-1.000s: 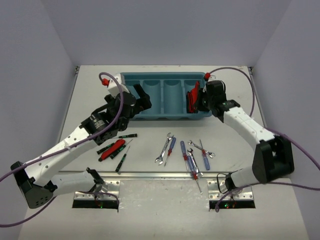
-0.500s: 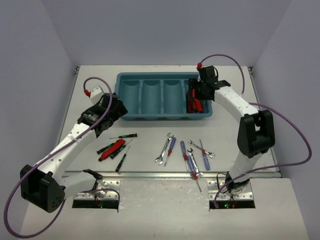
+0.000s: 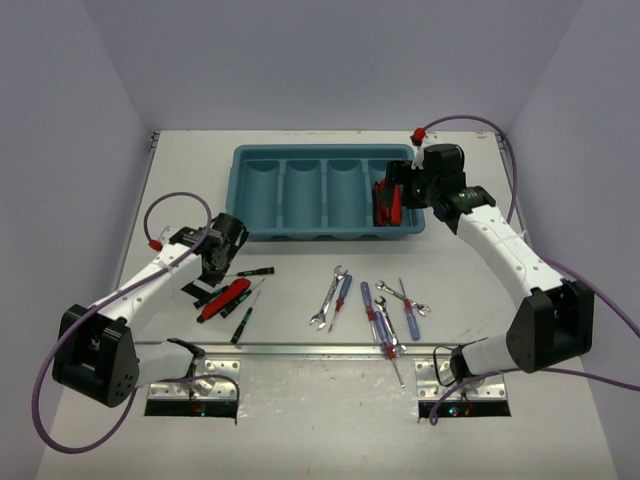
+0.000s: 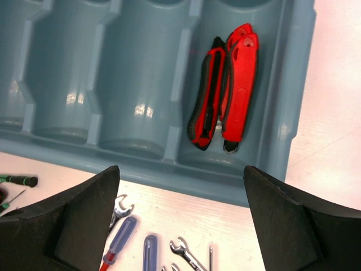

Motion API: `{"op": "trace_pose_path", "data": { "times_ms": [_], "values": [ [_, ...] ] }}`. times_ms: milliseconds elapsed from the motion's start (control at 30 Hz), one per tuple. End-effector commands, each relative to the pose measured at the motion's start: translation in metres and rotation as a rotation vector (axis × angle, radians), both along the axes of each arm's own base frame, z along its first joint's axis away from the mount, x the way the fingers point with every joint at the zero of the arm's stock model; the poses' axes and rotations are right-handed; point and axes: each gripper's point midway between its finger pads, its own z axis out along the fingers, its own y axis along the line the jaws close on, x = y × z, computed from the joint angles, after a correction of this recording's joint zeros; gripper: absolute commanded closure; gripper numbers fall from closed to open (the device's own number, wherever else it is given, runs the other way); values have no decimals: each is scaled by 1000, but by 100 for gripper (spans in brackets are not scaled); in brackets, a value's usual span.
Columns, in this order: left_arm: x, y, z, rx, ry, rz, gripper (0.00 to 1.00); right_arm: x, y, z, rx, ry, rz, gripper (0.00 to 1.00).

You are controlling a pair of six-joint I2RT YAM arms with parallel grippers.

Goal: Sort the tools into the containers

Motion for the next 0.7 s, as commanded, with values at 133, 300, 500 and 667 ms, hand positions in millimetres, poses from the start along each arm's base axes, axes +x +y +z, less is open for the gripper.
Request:
{"op": "trace_pose_path", "data": {
  "times_ms": [133, 300, 500, 667],
  "values": [
    [55, -51, 8, -112, -189, -422, 0, 4, 18, 8, 50, -44, 95, 10],
    [77, -98, 39, -61, -227, -942, 0, 1, 21, 15, 49, -62, 132, 10],
    [74, -114, 54, 173, -65, -1313, 0, -1, 22, 21, 37, -82, 162, 10],
    [60, -105, 29, 371, 142, -1546, 0, -3, 15, 29, 4, -116, 157, 7]
  ]
}}
